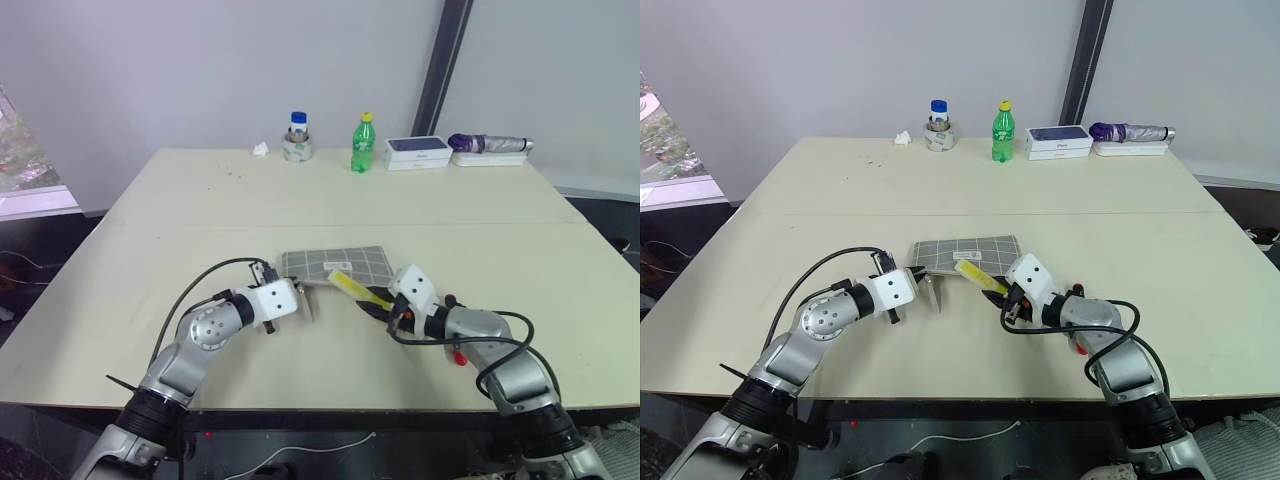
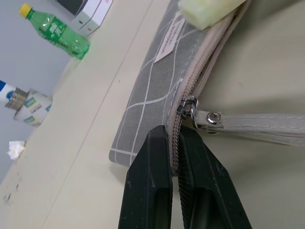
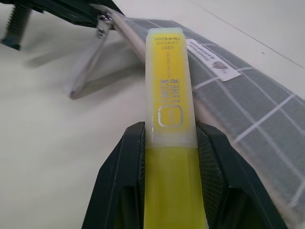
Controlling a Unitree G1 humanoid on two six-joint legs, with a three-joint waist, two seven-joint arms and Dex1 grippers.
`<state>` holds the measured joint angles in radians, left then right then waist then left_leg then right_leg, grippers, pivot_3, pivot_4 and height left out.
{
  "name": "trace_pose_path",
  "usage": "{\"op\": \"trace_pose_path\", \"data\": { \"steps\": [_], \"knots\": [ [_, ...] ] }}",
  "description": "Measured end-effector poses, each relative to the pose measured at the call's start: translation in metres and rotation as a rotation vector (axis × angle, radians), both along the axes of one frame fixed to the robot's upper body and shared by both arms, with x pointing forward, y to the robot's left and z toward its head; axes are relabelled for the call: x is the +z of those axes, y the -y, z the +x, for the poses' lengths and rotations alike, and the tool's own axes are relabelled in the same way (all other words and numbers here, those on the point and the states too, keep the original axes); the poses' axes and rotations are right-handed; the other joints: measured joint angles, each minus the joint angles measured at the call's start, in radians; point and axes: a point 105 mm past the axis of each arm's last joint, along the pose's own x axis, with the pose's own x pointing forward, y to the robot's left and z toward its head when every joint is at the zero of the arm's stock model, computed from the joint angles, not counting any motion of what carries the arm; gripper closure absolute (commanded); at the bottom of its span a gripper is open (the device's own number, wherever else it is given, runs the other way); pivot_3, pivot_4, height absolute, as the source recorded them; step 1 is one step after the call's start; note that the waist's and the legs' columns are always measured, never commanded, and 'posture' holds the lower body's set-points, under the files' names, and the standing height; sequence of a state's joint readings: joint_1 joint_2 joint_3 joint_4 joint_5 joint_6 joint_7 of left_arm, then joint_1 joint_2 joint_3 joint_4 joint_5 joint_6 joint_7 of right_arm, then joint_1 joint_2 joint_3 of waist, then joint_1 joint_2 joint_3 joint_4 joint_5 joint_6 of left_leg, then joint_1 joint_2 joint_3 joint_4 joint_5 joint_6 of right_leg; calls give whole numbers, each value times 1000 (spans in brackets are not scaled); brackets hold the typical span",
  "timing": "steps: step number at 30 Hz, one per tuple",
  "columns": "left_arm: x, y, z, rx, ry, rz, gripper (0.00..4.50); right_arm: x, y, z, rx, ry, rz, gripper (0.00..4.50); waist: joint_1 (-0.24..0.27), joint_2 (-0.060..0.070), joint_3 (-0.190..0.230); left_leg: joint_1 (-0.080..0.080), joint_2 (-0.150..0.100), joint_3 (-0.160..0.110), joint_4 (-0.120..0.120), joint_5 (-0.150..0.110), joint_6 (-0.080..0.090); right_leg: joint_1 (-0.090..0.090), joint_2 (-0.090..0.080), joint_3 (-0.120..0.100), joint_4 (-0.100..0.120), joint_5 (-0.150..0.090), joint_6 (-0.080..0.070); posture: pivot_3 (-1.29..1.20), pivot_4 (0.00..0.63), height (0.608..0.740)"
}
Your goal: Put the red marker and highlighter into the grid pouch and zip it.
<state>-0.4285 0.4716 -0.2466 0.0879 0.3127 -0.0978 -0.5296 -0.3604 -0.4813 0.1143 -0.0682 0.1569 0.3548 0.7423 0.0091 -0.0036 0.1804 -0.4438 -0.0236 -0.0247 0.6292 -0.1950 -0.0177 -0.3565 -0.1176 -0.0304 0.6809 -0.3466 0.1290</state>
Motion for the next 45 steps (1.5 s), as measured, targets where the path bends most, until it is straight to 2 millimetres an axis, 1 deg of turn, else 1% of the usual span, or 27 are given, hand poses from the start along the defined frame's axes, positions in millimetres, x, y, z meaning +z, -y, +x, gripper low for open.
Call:
{"op": "trace_pose_path", "data": {
  "steps": [2, 4, 5, 7, 8, 10, 12, 15, 21, 23, 28, 31, 33, 36, 39, 40, 45],
  "knots": [
    [0, 0, 0, -1, -2, 1, 4500, -1, 2, 0, 6, 12, -23, 3594, 1, 0, 0, 0, 0, 0, 0, 0, 0, 0, 0, 0, 0, 0, 0, 0, 150, 740],
    [-1, 0, 0, -1, -3, 1, 4500, 1, 1, -3, 46, 7, -11, 3594, 0, 0, 0, 0, 0, 0, 0, 0, 0, 0, 0, 0, 0, 0, 0, 0, 150, 740],
    [-1, 0, 0, -1, -3, 1, 4500, 2, 0, -7, 74, -4, 10, 3594, 1, 0, 0, 0, 0, 0, 0, 0, 0, 0, 0, 0, 0, 0, 0, 0, 150, 740],
    [0, 0, 0, -1, -2, 3, 4500, 4, -5, -22, 157, -27, 51, 3594, 1, 0, 0, 0, 0, 0, 0, 0, 0, 0, 0, 0, 0, 0, 0, 0, 150, 740],
    [0, 0, 0, 0, -2, 4, 4500, 3, -6, -26, 181, -32, 55, 3594, 1, 0, 0, 0, 0, 0, 0, 0, 0, 0, 0, 0, 0, 0, 0, 0, 150, 740],
    [-1, 0, 0, -1, -2, 4, 4500, 1, -4, -28, 195, -31, 25, 3594, 0, 0, 0, 0, 0, 0, 0, 0, 0, 0, 0, 0, 0, 0, 0, 0, 150, 740],
    [0, 0, 0, -1, -2, 4, 4500, -1, -3, -26, 189, -16, 1, 3594, 0, 0, 0, 0, 0, 0, 0, 0, 0, 0, 1, 0, 0, 0, 0, 0, 150, 740],
    [0, 0, 0, -2, -1, 2, 4500, -8, 5, -13, 109, -10, -26, 3594, 0, 0, 0, 0, 0, 0, 0, 0, 0, 0, 0, 0, 0, 0, 0, 0, 150, 740],
    [0, 1, 0, -2, -1, -3, 4500, -15, 13, -6, 74, -7, -61, 3594, 1, 0, 0, 0, 0, 0, 0, 0, 0, 0, 0, 0, 0, 0, 0, 0, 150, 740],
    [0, 1, 0, -3, -2, -8, 4500, -12, 14, -3, 66, 4, -65, 3594, 1, 0, 0, 0, 0, 0, 0, 0, 0, 0, 0, 0, 0, 0, 0, 0, 150, 740],
    [5, 3, 1, -13, 8, -7, 4500, 2, 12, 5, 51, 22, -44, 3594, 1, 0, 0, 0, 0, 0, 0, 0, 0, 0, 0, 0, 0, 0, 0, 0, 150, 740],
    [5, 5, -1, -40, 5, 17, 4500, 0, 12, 9, 27, -24, -53, 3594, 1, 0, 0, 0, 0, 0, 0, 0, 0, 0, 0, 0, 0, 0, 0, 0, 150, 740],
    [6, 8, -4, -70, 15, 44, 4500, -3, 7, 12, 9, -64, -70, 3594, 0, 0, 0, 0, 0, 0, 0, 0, 0, 0, 1, 0, 0, 0, 0, 0, 150, 740],
    [14, 17, -4, -119, 48, 68, 4500, 1, -10, 19, 4, -81, -80, 3594, -3, 0, 0, 0, 0, 0, 0, 0, 0, 0, 1, 0, 0, 0, 0, 0, 150, 740],
    [16, 19, -6, -142, 55, 73, 4500, 10, -21, 24, 22, -34, -135, 3594, -4, 0, 0, 0, 0, 0, 0, 0, 0, -1, 1, 0, 0, 0, 0, 0, 150, 740],
    [15, 20, -7, -148, 54, 75, 4500, 11, -25, 24, 36, -9, -181, 3594, -2, 0, 0, 0, 0, 0, 0, 0, 0, -1, 1, 0, 0, 0, 0, 0, 150, 740],
    [11, 17, -11, -175, 38, 90, 4500, 8, -34, 19, 119, 141, -378, 3594, -2, 0, 0, 0, 0, 0, 0, 0, 0, -1, 1, 0, 0, 0, 0, 0, 150, 740]
  ]
}}
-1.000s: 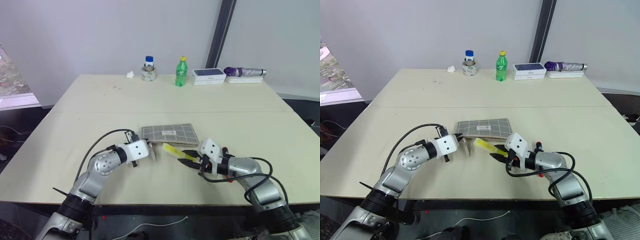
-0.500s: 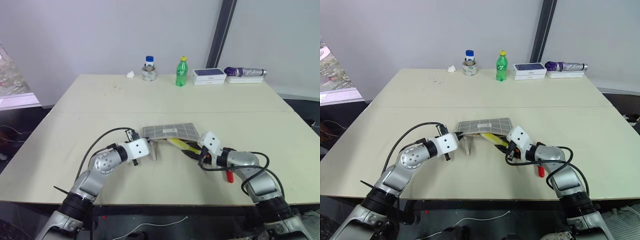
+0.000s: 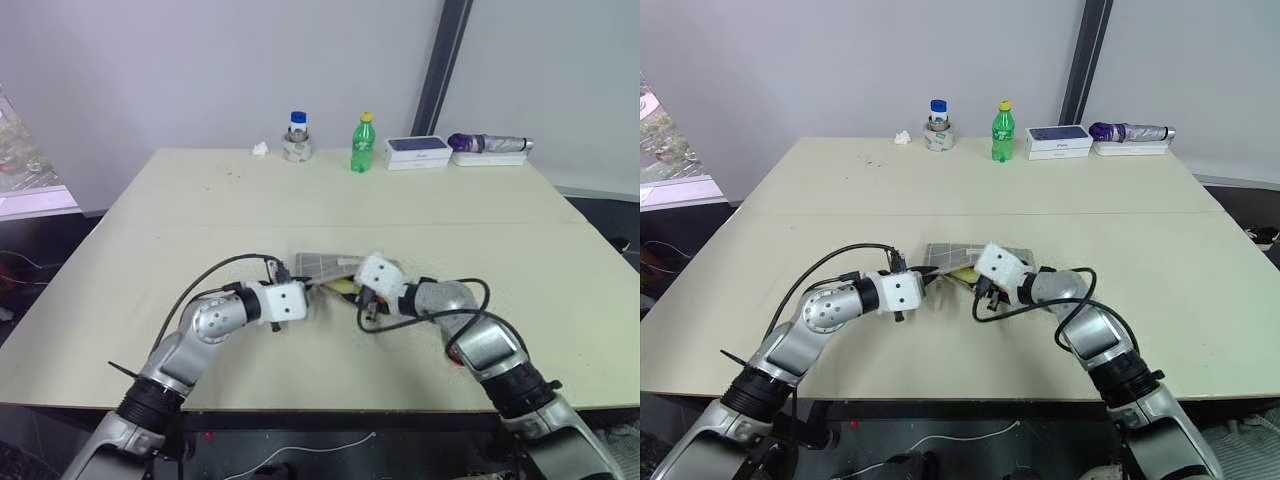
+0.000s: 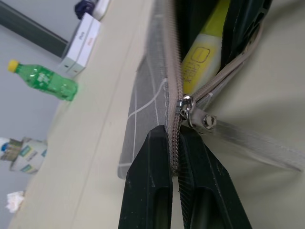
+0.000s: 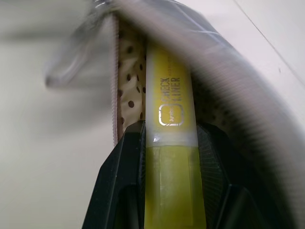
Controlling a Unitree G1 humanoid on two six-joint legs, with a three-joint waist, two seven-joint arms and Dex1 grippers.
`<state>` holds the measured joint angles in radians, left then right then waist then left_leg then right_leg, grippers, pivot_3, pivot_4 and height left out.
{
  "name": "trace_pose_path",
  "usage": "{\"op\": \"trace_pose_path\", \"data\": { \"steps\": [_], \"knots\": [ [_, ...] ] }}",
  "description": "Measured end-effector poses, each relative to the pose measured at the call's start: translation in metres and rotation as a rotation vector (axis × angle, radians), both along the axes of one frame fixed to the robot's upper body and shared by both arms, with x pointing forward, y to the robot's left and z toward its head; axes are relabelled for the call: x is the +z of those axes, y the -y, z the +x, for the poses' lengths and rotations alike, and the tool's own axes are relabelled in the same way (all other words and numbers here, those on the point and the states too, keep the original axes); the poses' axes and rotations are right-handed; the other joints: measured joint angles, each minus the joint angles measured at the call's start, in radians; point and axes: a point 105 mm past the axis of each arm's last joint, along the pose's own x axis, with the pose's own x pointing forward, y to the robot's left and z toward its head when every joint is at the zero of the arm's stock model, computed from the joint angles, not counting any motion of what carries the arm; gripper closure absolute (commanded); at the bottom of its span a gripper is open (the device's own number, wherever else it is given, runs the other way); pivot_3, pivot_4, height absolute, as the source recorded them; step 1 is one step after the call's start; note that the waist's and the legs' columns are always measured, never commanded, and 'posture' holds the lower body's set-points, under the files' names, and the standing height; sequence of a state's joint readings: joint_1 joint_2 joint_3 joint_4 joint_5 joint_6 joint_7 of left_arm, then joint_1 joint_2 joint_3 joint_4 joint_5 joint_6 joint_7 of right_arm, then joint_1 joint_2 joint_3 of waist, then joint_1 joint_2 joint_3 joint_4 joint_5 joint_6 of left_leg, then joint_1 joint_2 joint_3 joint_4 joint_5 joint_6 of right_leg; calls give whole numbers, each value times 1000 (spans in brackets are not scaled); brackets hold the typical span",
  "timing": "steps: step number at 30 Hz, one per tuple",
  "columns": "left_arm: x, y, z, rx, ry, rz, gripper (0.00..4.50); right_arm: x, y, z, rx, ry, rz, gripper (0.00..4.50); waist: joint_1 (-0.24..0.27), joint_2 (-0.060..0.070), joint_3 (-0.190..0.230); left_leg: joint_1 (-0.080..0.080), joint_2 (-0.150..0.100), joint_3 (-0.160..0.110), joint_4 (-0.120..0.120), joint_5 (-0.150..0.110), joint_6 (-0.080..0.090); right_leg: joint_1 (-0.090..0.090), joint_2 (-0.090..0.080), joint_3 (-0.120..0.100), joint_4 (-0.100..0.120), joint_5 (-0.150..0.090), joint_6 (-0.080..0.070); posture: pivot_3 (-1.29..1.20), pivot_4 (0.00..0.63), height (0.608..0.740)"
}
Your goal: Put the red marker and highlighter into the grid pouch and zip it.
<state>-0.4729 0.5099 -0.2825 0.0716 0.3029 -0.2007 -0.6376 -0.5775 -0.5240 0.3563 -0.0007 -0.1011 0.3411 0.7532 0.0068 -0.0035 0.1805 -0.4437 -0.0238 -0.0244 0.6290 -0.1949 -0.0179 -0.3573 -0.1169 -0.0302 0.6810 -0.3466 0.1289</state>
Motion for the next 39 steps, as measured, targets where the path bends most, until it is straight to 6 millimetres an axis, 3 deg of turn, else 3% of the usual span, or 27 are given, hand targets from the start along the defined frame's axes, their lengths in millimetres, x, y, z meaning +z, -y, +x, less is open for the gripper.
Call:
{"op": "trace_pose_path", "data": {
  "steps": [2, 9, 10, 14, 17, 22, 28, 29, 33, 39],
  "knots": [
    [0, 0, -1, -8, -2, 0, 4500, 1, -1, -1, 47, 68, -60, 3594, 0, 0, 0, 0, 0, 0, 0, 0, 0, 0, 0, 0, 0, 0, 0, 0, 150, 740],
    [-2, -2, -4, -15, -2, 0, 4500, 3, -6, -12, 189, 97, -53, 181, -2, 0, 0, 0, 0, 0, 0, 0, 0, 0, 0, 0, 0, 0, 0, 0, 150, 740],
    [-2, -2, -4, -17, -2, -1, 4500, 4, -7, -13, 200, 109, -55, 79, -2, 0, 0, 0, 0, 0, 0, 0, 0, 0, 0, 0, 0, 0, 0, 0, 150, 740],
    [-4, -4, -7, -5, -7, -8, 4500, -3, 4, -19, 216, 111, -92, 79, 2, 0, 0, 0, 1, 0, 0, 0, 0, 1, 0, 0, 0, 0, 0, 0, 150, 740],
    [-1, -7, -7, 4, 8, -10, 4500, -3, 12, -26, 170, 58, -6, 79, 3, 0, 0, 0, 1, 0, 0, 0, 0, 1, 0, 0, 0, 0, 0, 0, 150, 740],
    [-3, -14, -7, 33, 1, -7, 4500, 15, 16, -56, 126, -39, 236, 79, 3, 0, 0, 0, 2, 0, 0, 0, 0, 1, 0, 0, 0, 0, 0, 0, 150, 740],
    [-4, -20, -6, 57, 8, -9, 4500, 41, 49, -75, -69, -103, 647, 79, 6, 0, 0, 1, 3, -1, 0, 0, 0, 3, 0, -1, 0, 0, 0, 0, 150, 740],
    [-4, -20, -6, 59, 10, -10, 4500, 38, 56, -79, -142, -77, 677, 79, 9, -1, 0, 1, 3, -2, -1, 0, 0, 3, 0, -1, 0, 0, 0, 0, 150, 740],
    [-8, -26, -2, 84, 2, -14, 4500, -14, 91, -93, -572, -14, 568, 79, 3, 0, -1, 0, 0, 0, -1, 0, 0, 1, -1, 1, 1, 0, 0, 0, 150, 740],
    [-9, -20, 0, 76, 11, -35, 4500, -29, 118, -106, -811, 131, 424, 79, 5, 0, -1, 1, 1, -1, -1, 0, -1, 1, 0, 1, 1, 0, 0, 0, 150, 740]
  ]
}}
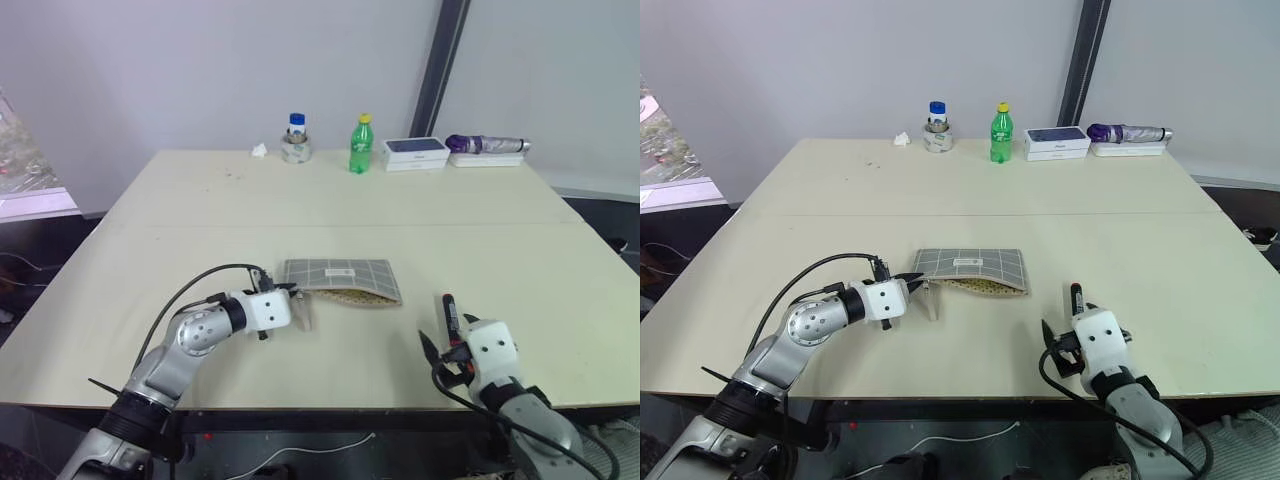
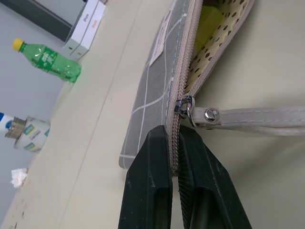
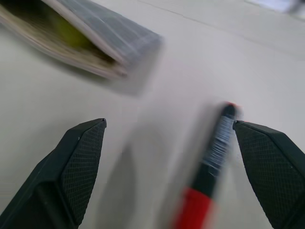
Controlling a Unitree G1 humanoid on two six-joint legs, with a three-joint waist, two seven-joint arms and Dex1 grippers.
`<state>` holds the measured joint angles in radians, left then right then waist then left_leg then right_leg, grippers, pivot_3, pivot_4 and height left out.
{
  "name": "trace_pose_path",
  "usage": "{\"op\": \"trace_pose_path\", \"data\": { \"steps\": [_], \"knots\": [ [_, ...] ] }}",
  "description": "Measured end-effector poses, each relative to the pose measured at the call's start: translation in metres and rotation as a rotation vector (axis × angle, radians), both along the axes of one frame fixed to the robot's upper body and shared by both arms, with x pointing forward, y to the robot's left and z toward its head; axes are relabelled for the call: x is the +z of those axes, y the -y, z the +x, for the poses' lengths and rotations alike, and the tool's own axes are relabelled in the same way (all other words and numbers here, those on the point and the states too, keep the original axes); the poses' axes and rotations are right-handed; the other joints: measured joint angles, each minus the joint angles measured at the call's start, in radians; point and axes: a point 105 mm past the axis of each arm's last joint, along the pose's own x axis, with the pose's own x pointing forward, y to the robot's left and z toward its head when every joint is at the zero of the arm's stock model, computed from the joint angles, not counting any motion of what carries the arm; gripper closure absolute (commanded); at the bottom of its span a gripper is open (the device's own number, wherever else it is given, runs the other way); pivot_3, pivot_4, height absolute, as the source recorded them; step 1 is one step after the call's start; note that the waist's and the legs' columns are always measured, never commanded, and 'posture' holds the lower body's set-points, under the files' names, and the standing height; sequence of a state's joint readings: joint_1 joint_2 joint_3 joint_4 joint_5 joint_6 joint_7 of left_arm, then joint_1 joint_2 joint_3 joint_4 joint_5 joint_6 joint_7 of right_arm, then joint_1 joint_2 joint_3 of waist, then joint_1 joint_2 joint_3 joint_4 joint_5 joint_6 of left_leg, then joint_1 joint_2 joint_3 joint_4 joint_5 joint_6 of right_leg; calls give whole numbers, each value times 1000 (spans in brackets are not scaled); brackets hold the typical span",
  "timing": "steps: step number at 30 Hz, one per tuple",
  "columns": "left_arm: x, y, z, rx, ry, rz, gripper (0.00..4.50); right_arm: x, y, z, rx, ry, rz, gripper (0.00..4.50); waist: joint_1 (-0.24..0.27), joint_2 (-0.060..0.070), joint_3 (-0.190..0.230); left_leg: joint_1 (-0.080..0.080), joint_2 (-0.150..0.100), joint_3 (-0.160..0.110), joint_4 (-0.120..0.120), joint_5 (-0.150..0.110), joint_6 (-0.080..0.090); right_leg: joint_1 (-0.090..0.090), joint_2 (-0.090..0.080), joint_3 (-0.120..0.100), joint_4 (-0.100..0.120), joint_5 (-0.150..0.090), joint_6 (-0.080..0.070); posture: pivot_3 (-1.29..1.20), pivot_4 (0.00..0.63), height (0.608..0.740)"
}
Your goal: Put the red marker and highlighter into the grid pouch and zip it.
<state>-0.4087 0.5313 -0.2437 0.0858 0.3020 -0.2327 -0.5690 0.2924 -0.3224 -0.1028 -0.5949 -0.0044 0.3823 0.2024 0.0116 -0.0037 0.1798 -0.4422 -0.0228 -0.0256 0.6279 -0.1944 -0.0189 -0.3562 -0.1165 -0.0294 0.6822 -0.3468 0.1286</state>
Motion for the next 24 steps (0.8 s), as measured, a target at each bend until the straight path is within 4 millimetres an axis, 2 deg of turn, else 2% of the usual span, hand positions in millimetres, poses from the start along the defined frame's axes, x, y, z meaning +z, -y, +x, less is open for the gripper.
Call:
{"op": "trace_pose_path", "data": {
  "steps": [4, 8, 11, 16, 17, 20, 24],
  "knots": [
    [1, 2, 2, -6, 5, -3, 4500, -10, 5, -7, -60, -25, 13, 79, 1, 0, 0, 0, 0, 0, 0, 0, 0, 0, 0, 0, 0, 0, 0, 0, 150, 740],
    [1, 2, 2, -8, 9, 0, 4500, -28, 3, -7, -111, -105, 141, 79, 3, -1, 0, 0, 2, -2, -1, 0, 0, 1, 1, -2, 0, -1, -1, 0, 150, 740],
    [1, 2, 3, -8, 11, -1, 4500, -32, 2, -3, -151, -124, 276, 916, 1, -2, -1, 0, 2, -3, -1, 0, 0, 2, 2, -2, 0, -1, -2, 0, 150, 740],
    [1, 2, 3, -6, 12, -1, 4500, -32, 12, 2, -199, -130, 336, 3389, 1, -3, -2, 1, 2, -2, 0, 0, 0, 2, 1, -2, 0, -1, -2, 0, 150, 740],
    [1, 2, 3, -6, 12, -1, 4500, -32, 13, 2, -194, -133, 331, 4038, 0, -3, -2, 1, 2, -2, 0, 0, 0, 2, 1, -2, 0, -1, -2, 0, 150, 740],
    [1, 2, 3, -4, 14, -1, 4500, -27, 9, 5, -102, -124, 261, 4134, -2, -3, -2, 1, 1, -2, 0, 0, 0, 1, 2, -2, 0, -1, -2, 0, 150, 740],
    [1, 3, 3, -3, 15, -1, 4500, -20, -14, 6, 58, -95, 268, 4134, -4, -2, -2, 1, 1, -2, -1, 0, 0, 1, 2, -1, 0, -1, -2, 0, 150, 740]
  ]
}}
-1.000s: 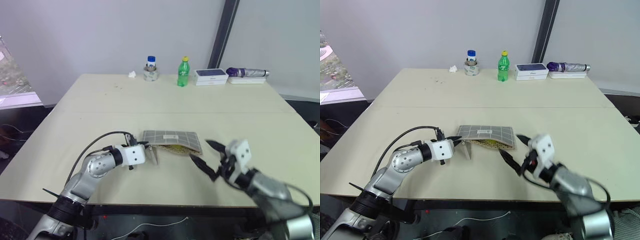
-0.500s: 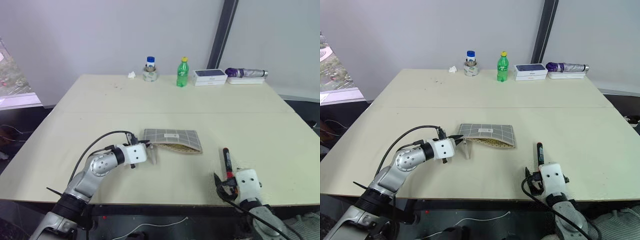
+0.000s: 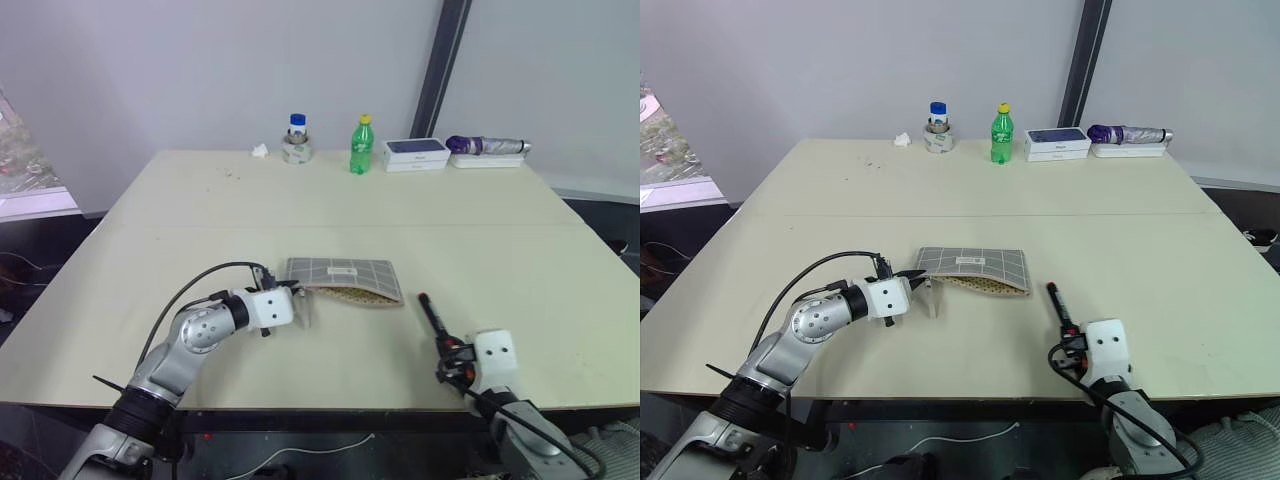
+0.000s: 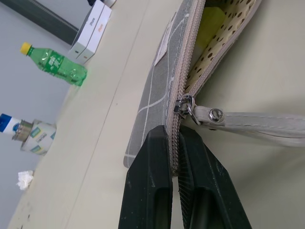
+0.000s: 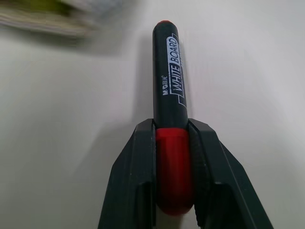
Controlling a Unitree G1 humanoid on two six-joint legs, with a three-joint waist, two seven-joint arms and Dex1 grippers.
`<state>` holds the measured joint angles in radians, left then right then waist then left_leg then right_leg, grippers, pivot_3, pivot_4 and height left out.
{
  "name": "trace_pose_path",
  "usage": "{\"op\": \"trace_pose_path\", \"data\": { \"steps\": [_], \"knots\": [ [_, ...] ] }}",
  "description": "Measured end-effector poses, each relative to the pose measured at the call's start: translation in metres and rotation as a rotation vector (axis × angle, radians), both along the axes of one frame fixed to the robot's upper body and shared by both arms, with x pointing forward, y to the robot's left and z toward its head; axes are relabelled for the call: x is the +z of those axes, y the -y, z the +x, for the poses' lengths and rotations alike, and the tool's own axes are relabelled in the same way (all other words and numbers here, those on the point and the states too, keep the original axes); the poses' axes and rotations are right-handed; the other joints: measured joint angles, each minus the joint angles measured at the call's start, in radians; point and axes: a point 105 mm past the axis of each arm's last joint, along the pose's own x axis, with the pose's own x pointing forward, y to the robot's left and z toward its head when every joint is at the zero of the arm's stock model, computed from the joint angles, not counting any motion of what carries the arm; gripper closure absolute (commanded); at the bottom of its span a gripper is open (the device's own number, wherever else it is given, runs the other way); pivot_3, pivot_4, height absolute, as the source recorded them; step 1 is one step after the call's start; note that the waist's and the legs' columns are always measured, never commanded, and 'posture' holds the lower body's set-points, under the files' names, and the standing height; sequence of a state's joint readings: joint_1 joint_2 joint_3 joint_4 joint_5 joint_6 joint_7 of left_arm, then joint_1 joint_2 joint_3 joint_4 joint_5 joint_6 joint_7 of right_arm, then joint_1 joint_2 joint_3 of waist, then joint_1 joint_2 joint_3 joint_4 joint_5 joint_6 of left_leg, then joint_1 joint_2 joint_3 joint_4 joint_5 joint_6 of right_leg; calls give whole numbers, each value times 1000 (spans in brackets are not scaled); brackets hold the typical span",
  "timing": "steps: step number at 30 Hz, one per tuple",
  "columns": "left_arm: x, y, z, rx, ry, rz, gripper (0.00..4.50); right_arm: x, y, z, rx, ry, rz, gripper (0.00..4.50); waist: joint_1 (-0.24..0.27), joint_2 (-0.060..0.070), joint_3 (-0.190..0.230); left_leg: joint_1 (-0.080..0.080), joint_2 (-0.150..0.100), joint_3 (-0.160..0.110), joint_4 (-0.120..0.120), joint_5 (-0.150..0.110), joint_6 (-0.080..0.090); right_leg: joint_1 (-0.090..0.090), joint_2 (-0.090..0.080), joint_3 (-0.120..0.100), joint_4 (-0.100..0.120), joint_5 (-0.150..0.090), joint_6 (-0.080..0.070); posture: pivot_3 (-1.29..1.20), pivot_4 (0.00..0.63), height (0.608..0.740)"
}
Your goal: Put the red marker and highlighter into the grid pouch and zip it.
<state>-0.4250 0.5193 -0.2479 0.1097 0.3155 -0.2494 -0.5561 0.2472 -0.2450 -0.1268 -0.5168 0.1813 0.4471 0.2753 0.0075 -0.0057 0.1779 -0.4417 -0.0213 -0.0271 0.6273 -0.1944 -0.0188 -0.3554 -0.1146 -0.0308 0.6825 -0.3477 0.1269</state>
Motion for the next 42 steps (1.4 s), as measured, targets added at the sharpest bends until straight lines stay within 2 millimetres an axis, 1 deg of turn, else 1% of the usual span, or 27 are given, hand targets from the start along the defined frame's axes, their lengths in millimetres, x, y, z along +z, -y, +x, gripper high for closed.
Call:
{"op": "trace_pose_path", "data": {
  "steps": [4, 6, 10, 13, 15, 20, 24, 31, 34, 37, 39, 42],
  "knots": [
    [0, 0, 0, 5, 0, -5, 4500, 21, -24, -5, 198, 132, -62, 4134, 3, 0, 0, 0, 0, 0, 1, 0, 0, 0, -1, 0, 0, 0, 0, 0, 150, 740],
    [0, 2, 0, 4, 0, -10, 4500, 29, -31, -5, 288, 191, -118, 4134, 3, 0, 0, 0, 0, 0, 1, 0, 0, 0, -1, 0, 0, 0, 0, 0, 150, 740],
    [-2, 5, 0, -4, -4, -9, 4500, 35, -33, 9, 420, 271, -238, 4134, 2, 0, 0, 0, -1, 0, 1, 0, 0, 1, 0, 0, 0, 0, 0, 0, 150, 740],
    [-2, 5, -1, -6, -5, -11, 4500, 40, -38, 14, 475, 316, -258, 4134, 3, 0, 0, 0, -1, 0, 1, 0, 0, 1, 0, 0, 0, 0, 0, 0, 150, 740],
    [-2, 5, -1, -6, -5, -11, 4500, 37, -41, 15, 512, 307, -272, 4134, 4, 0, 0, 0, -1, 0, 1, 0, 0, 1, -1, 0, 0, 0, 0, 0, 150, 740],
    [-2, 5, -1, -5, -5, -10, 4500, 19, -39, 13, 636, 275, -409, 4134, 4, 0, 0, 0, -1, 0, 1, 0, 0, 1, -1, 0, 0, 0, 0, 0, 150, 740],
    [-2, 5, 0, -4, -5, -10, 4500, 17, -36, 20, 642, 280, -440, 4134, 3, 0, 0, 0, -1, 0, 1, 0, 0, 1, -1, 0, 0, 0, 0, 0, 150, 740],
    [-2, 5, -1, -6, -7, -9, 4500, 29, -30, 40, 638, 297, -488, 4134, 4, 0, 0, 0, -1, 0, 2, 0, 0, 1, -1, 0, 0, 0, 0, 0, 150, 740],
    [-2, 6, -1, -13, -7, -7, 4500, 36, -31, 50, 643, 289, -509, 4134, 3, 0, 0, 0, -1, 0, 2, 0, 0, 1, -1, 0, 0, 0, 0, 0, 150, 740],
    [0, 9, -1, -21, -3, -8, 4500, 39, -39, 62, 647, 272, -584, 4134, 3, 0, 0, 0, -1, 0, 2, 0, 0, 1, -1, 0, 0, 0, 0, 0, 150, 740],
    [2, 12, 0, -27, -2, -22, 4500, 42, -47, 72, 647, 280, -665, 4134, 3, 0, 0, 0, -2, 0, 2, 0, 0, 0, -1, 0, 0, 0, 0, 0, 150, 740],
    [4, 20, -2, -46, -11, -64, 4500, 47, -63, 81, 695, 325, -801, 4134, 5, 0, 0, -1, -2, 0, 2, 0, 0, 0, -1, 0, 0, 0, 0, 0, 150, 740]
  ]
}}
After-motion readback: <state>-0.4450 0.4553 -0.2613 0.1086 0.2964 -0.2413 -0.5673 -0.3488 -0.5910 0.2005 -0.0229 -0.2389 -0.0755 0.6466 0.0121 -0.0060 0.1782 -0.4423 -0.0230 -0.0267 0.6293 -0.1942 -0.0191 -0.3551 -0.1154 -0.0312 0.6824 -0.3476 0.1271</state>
